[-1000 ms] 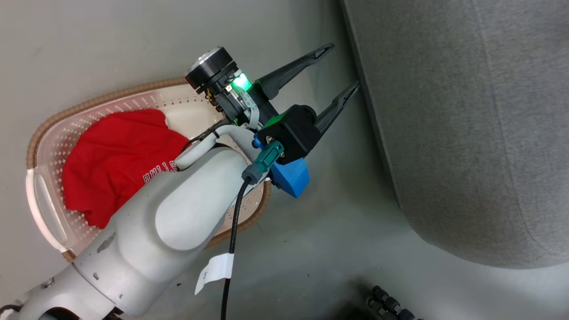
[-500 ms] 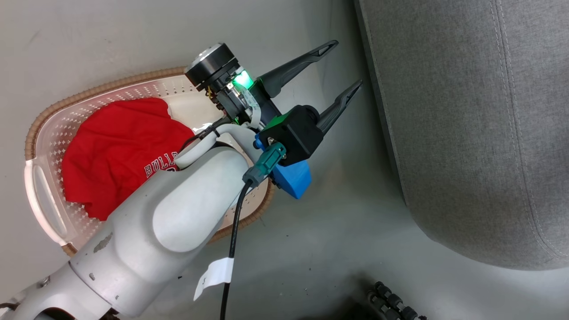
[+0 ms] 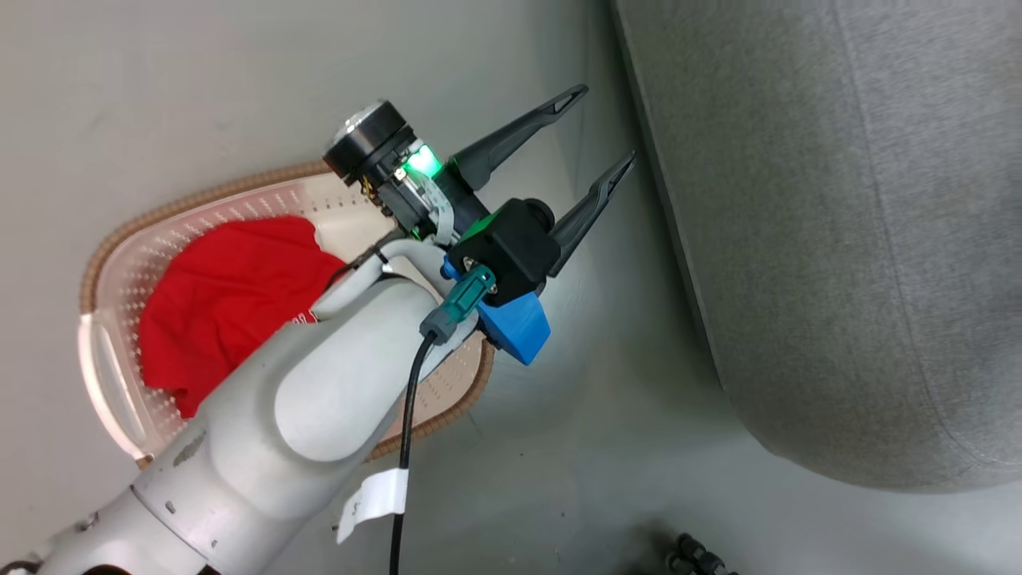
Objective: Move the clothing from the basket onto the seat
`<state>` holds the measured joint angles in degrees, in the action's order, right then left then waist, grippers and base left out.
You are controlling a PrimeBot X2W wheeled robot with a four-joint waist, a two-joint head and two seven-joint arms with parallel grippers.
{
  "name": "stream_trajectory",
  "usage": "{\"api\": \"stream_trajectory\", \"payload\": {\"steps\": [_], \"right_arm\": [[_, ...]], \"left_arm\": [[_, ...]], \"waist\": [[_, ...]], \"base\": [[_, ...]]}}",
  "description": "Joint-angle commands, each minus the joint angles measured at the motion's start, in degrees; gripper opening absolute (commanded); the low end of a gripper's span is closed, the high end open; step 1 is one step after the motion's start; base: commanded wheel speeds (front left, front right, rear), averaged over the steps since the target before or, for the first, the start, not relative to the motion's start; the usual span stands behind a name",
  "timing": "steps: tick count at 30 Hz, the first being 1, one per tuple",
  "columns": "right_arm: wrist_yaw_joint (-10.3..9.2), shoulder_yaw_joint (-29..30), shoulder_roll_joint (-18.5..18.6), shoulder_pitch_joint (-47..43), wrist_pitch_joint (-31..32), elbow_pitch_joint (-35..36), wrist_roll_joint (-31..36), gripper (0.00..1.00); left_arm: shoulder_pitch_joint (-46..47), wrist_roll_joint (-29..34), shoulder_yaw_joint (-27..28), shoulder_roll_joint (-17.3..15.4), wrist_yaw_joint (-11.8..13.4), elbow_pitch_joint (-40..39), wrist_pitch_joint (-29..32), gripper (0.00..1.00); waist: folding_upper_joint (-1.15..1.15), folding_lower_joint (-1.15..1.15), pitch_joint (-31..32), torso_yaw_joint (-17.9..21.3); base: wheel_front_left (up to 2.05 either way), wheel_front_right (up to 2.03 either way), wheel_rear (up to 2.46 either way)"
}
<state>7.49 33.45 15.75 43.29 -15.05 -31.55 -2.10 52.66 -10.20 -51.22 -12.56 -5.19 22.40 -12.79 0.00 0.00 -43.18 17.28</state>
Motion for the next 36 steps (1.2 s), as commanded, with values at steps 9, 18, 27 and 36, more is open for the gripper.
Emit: {"api": "stream_trajectory", "payload": {"steps": [9, 18, 27, 36], "right_arm": [[0.01, -8.86, -2.01, -11.57, -0.20, 12.37, 1.73, 1.00], [0.01, -19.44, -4.55, -18.06, -0.20, 20.34, 1.45, 1.00], [0.01, -28.43, -6.28, -22.26, -0.20, 22.77, 0.06, 1.00], [0.01, -33.03, -8.17, -27.91, -0.20, 24.72, -0.93, 1.00]], "left_arm": [[-6.79, -4.78, 4.71, 1.65, 3.60, 2.47, -2.42, 1.00], [-16.22, -7.01, 15.37, 0.78, 7.40, -2.21, -2.46, 1.00], [-24.78, -6.29, 26.59, 1.80, 8.42, -4.42, -2.45, 1.00], [-33.13, -4.12, 35.22, 4.00, 7.40, -5.85, -2.42, 1.00]], "waist": [[0.00, 0.00, 13.62, -1.48], [0.00, 0.00, 23.52, -6.16], [0.00, 0.00, 29.88, -12.30], [0.00, 0.00, 35.00, -16.39]], "base": [[0.00, 0.00, 0.00], [0.00, 0.00, 0.00], [0.00, 0.00, 0.00], [0.00, 0.00, 0.00]]}}
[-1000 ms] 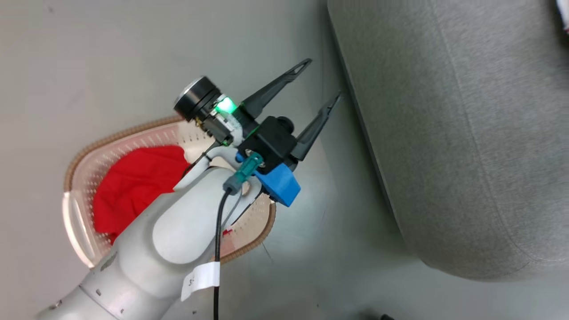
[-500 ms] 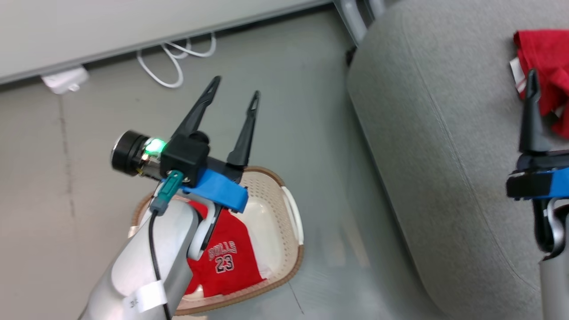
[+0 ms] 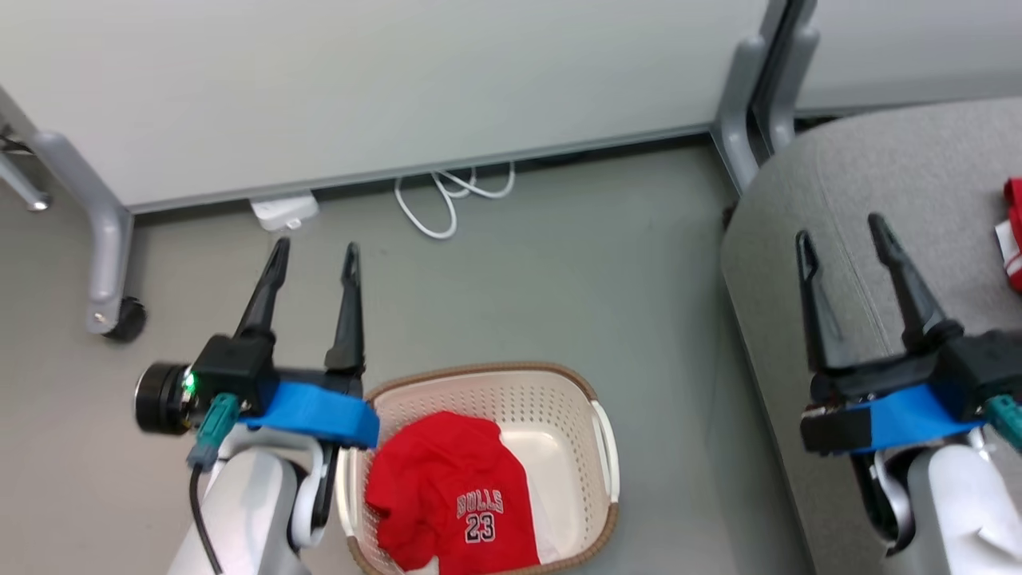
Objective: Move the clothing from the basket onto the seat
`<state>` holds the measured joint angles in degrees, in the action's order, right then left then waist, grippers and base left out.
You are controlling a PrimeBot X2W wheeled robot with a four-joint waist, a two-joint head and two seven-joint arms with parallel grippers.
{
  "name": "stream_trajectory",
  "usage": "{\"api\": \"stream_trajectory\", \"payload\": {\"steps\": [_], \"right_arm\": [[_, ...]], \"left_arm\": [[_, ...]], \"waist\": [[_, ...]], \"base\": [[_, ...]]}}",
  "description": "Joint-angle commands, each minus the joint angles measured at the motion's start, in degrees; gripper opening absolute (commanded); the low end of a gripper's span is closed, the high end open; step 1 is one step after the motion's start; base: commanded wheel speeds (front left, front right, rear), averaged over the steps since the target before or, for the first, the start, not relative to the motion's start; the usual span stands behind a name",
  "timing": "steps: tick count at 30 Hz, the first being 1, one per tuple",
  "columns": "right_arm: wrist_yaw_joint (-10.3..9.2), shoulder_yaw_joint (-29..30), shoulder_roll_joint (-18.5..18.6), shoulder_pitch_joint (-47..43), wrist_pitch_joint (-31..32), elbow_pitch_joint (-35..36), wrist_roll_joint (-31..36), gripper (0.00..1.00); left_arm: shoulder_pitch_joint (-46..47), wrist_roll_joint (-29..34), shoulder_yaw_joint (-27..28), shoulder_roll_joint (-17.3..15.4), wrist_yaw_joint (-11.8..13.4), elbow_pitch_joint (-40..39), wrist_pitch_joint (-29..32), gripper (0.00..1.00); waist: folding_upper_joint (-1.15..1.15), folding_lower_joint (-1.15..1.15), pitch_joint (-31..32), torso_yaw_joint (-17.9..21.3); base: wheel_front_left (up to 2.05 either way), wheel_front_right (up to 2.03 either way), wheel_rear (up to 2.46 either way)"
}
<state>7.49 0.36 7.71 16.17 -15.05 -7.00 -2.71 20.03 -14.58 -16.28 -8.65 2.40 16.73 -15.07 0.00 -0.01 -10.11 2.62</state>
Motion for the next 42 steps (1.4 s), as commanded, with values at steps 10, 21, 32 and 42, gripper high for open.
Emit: {"api": "stream_trajectory", "payload": {"steps": [10, 21, 32, 42], "right_arm": [[0.01, -0.08, -2.30, -9.08, -0.20, -0.92, -2.27, 1.00], [0.01, 1.59, -3.91, -14.57, -0.20, -1.95, -3.48, 1.00], [0.01, 1.76, -4.65, -16.21, -0.20, -3.06, -3.72, 1.00], [0.01, 1.92, -4.78, -15.52, -0.20, -2.95, -3.53, 1.00]], "left_arm": [[-10.21, 3.44, 8.52, 2.67, -3.19, -1.68, -0.15, 1.00], [-15.16, 6.29, 12.33, 4.67, -6.51, -1.40, -0.16, 1.00], [-15.96, 7.35, 13.04, 5.65, -8.03, -0.45, -0.15, 1.00], [-13.67, 8.17, 11.26, 5.78, -8.87, 0.53, -0.15, 1.00]], "waist": [[0.00, 0.01, 7.57, -3.57], [0.00, 0.01, 10.00, -4.50], [0.00, 0.01, 10.81, -4.86], [0.00, 0.01, 10.07, -5.08]], "base": [[0.00, 0.00, 0.00], [0.00, 0.00, 0.00], [0.00, 0.00, 0.00], [0.00, 0.00, 0.00]]}}
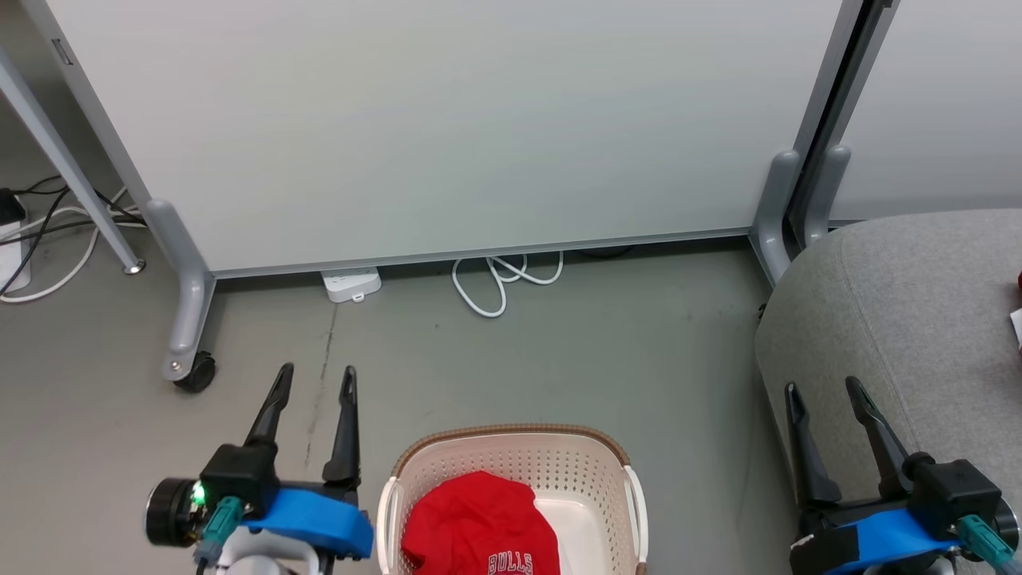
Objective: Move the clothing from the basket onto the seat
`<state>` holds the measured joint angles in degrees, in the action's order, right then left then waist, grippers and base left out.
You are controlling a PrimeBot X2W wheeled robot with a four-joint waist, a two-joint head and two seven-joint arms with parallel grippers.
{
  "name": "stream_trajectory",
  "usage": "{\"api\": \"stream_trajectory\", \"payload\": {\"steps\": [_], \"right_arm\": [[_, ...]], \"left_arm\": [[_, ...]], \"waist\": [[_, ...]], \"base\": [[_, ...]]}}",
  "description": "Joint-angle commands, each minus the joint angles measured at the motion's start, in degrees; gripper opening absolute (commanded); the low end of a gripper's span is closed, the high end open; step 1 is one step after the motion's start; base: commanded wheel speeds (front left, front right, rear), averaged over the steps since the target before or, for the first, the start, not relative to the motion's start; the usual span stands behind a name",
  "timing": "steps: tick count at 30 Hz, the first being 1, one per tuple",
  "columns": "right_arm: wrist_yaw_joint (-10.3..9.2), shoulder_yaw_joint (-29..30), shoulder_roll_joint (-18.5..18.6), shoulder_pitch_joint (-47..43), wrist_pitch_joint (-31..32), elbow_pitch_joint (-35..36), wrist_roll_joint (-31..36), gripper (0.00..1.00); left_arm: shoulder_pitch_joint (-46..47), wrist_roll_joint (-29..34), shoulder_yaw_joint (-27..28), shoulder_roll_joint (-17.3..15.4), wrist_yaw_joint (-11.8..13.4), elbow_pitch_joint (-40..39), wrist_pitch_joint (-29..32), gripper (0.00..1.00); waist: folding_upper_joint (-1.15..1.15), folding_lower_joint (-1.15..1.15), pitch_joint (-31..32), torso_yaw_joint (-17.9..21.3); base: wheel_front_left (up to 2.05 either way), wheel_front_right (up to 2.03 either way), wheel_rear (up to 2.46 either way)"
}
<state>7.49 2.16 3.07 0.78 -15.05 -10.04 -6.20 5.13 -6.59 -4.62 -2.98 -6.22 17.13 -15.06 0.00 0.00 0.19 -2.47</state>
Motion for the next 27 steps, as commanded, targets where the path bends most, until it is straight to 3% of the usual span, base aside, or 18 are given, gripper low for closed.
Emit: {"api": "stream_trajectory", "payload": {"steps": [1, 12, 27], "right_arm": [[0.01, 0.12, -0.15, 0.18, -0.20, 0.14, -0.06, 1.00], [0.01, -0.84, -0.13, 6.49, -0.20, 2.52, 0.47, 1.00], [0.01, -2.66, 0.04, 20.18, -0.21, 6.88, 0.19, 1.00]], "left_arm": [[1.78, 0.43, -0.92, 0.10, -0.36, 0.42, -0.17, 1.00], [13.40, 2.87, -9.82, -2.01, -1.40, 8.55, -0.17, 1.00], [33.51, 1.17, -31.08, -9.57, -1.24, 27.22, -0.16, 1.00]], "waist": [[0.00, 0.00, -0.48, 0.14], [0.00, 0.00, -9.42, 4.21], [0.00, 0.00, -28.82, 11.13]], "base": [[0.00, 0.00, 0.00], [0.00, 0.00, 0.00], [0.00, 0.00, 0.00]]}}
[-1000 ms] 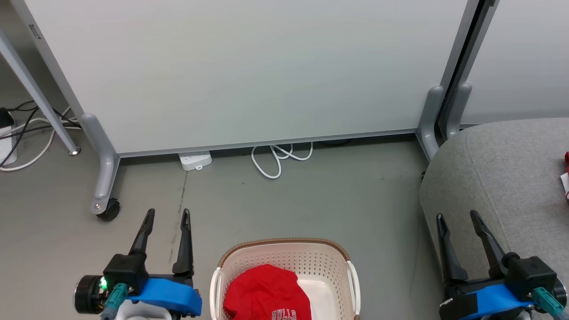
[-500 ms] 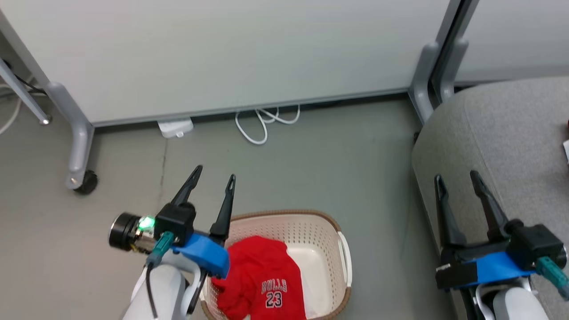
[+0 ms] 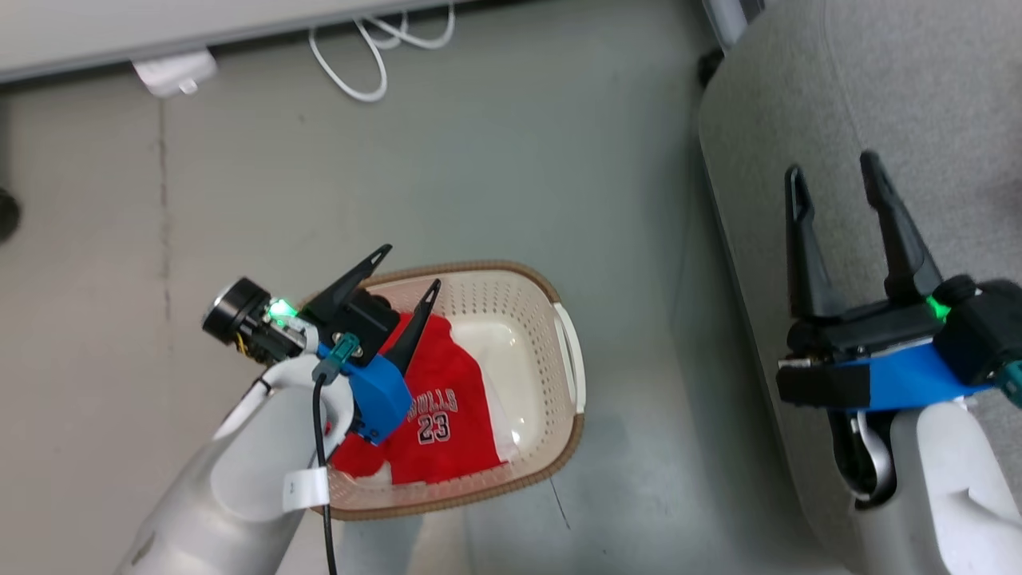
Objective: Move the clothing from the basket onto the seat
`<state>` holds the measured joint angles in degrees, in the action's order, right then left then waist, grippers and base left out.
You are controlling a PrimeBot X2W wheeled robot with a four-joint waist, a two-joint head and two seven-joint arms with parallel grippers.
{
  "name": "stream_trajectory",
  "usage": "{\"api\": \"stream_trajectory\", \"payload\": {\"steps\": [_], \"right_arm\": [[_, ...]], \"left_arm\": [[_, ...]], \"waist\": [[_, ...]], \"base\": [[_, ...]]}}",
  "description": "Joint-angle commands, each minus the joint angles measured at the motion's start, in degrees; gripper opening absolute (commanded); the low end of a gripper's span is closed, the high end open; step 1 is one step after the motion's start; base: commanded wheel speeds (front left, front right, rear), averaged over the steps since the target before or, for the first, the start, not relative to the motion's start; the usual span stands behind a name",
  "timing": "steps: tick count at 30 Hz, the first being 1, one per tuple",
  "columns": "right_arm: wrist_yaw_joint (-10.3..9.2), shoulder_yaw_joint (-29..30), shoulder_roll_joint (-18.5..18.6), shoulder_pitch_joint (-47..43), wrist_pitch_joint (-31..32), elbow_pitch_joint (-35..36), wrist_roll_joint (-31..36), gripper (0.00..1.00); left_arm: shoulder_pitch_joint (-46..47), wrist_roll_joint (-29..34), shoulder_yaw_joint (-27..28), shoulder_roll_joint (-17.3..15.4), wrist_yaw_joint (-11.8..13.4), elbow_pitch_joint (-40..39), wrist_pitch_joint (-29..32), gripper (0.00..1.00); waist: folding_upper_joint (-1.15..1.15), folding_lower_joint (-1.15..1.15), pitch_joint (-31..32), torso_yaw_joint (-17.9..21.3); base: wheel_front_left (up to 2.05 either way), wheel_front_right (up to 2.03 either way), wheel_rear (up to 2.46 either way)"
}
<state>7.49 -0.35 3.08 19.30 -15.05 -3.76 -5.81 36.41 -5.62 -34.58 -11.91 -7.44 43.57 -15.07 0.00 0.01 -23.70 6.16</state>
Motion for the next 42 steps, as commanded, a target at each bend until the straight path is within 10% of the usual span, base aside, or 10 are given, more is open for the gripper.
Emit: {"api": "stream_trajectory", "payload": {"steps": [1, 22, 42], "right_arm": [[0.01, -0.33, 0.00, 2.39, -0.20, 0.88, -0.22, 1.00], [0.01, -2.31, -0.23, 13.38, -0.20, 5.15, -0.64, 1.00], [0.01, -2.12, -0.24, 15.91, -0.20, 9.90, -0.68, 1.00]], "left_arm": [[3.24, 0.21, -2.54, -1.00, -0.02, 1.99, -0.15, 1.00], [21.09, -2.98, -26.05, -2.39, -0.02, 24.20, 0.83, 1.00], [30.39, -6.65, -34.01, -4.65, -0.02, 29.73, 8.58, 1.00]], "waist": [[0.00, -0.01, -6.26, 2.83], [0.00, -0.01, -25.17, 6.73], [0.00, -0.01, -37.36, 8.57]], "base": [[0.00, 0.00, 0.00], [0.00, 0.00, 0.00], [0.00, 0.00, 0.00]]}}
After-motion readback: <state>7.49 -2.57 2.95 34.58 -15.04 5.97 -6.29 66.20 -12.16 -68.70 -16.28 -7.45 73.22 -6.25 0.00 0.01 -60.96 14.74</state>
